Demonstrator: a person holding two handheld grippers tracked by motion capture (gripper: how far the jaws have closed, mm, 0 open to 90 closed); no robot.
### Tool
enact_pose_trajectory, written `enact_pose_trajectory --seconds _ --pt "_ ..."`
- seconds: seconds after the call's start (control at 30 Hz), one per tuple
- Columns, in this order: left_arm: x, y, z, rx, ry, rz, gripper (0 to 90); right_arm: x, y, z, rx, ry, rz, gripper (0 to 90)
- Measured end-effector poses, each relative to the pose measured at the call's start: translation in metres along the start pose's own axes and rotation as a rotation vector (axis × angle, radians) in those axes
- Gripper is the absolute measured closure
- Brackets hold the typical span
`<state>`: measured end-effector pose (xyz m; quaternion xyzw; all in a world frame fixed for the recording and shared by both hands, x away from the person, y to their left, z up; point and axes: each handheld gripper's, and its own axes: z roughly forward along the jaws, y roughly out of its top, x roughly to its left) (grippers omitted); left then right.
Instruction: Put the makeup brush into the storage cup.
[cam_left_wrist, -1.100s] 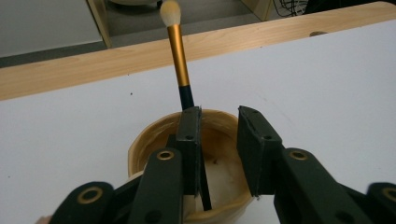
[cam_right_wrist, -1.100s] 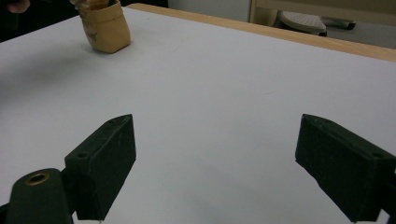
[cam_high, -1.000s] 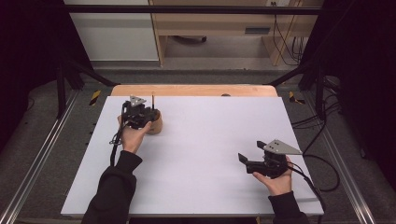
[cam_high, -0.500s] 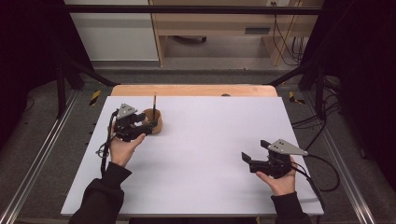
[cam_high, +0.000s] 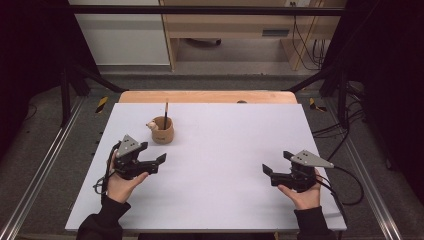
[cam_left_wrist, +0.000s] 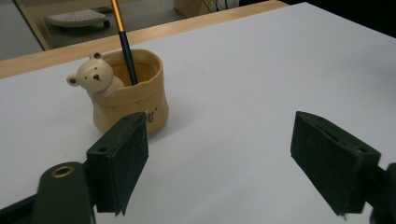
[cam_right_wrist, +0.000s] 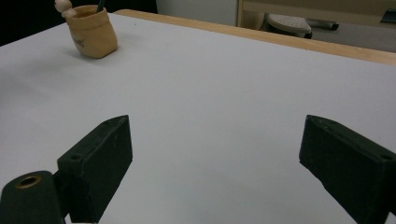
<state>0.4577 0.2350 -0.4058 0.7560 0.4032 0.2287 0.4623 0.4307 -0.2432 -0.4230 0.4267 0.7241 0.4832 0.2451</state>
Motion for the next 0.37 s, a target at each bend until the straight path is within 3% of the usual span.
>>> enact_pose_trajectory --seconds 0.17,0.37 --pt "0.003 -0.016 -0.008 -0.022 -0.012 -0.032 13.6 -0.003 -0.002 -0.005 -0.019 0.002 0.003 8.4" --pt "0.009 -0.029 -0.013 -0.001 -0.004 -0.04 12.3 -0.008 -0.004 -0.011 -0.025 -0.007 0.013 8.0"
